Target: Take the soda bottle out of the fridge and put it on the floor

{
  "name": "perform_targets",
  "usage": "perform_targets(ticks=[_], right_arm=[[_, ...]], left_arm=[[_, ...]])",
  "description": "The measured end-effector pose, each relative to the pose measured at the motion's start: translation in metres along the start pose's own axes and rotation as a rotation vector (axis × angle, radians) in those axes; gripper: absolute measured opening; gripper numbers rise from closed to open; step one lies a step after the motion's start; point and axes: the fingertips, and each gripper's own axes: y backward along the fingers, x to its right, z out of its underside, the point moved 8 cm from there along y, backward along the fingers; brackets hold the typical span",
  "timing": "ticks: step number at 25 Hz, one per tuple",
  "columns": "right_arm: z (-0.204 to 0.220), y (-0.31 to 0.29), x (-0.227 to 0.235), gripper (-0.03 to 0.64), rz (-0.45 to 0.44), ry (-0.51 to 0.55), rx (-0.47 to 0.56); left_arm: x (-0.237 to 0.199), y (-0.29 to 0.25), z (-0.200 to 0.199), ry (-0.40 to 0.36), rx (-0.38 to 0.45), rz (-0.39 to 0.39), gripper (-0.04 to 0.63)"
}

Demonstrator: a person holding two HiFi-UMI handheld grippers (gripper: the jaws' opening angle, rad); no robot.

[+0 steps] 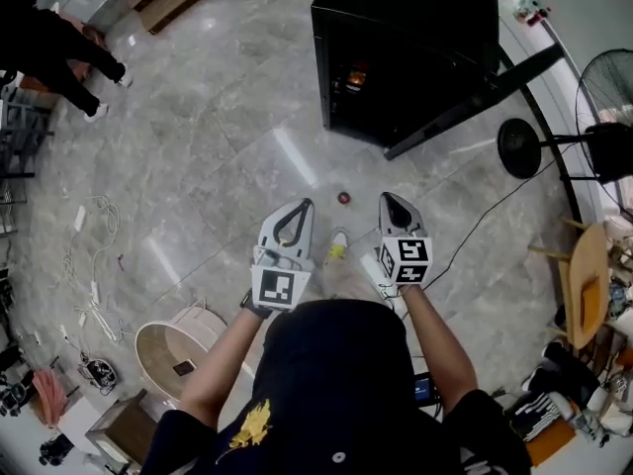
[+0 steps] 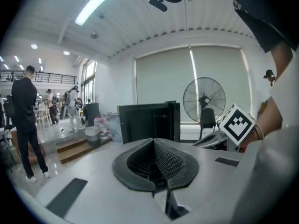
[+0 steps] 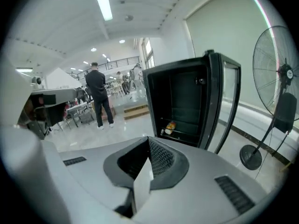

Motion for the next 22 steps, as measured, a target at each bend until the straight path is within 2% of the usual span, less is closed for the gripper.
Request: perform_targets(ticks=[2, 7, 9, 14, 17, 22], right_arm=[[-0.019, 0.024, 0.0, -0.005, 0.016, 0.006, 0.066], [-0.063, 0.086, 0.005, -0.006, 0.118, 0.035, 0.242], [-0.076, 0.105, 0.01, -0.006, 0.141, 0.029, 0.288], [-0.089, 0.138, 0.022, -0.005, 0.18, 0.038, 0.357], [-0.088, 0.155, 0.021, -0.005, 0.187, 0.022, 0.37], [-0.093, 0.16, 0.01, -0.005, 0.119, 0.062, 0.376]], left_arm=[[-0.001, 0.003, -0.02, -0.039, 0.037, 0.007, 0.017], [-0.002, 0.009, -0.058, -0.125, 0.088, 0.029, 0.017], [-0.003, 0.007, -0.071, -0.135, 0.114, 0.036, 0.017], [0.005, 0.003, -0.102, -0.117, 0.198, 0.043, 0.017], [0.014, 0.008, -0.108, -0.113, 0.191, 0.044, 0.017], [0.021, 0.004, -0.118, -0.148, 0.207, 0.066, 0.017]])
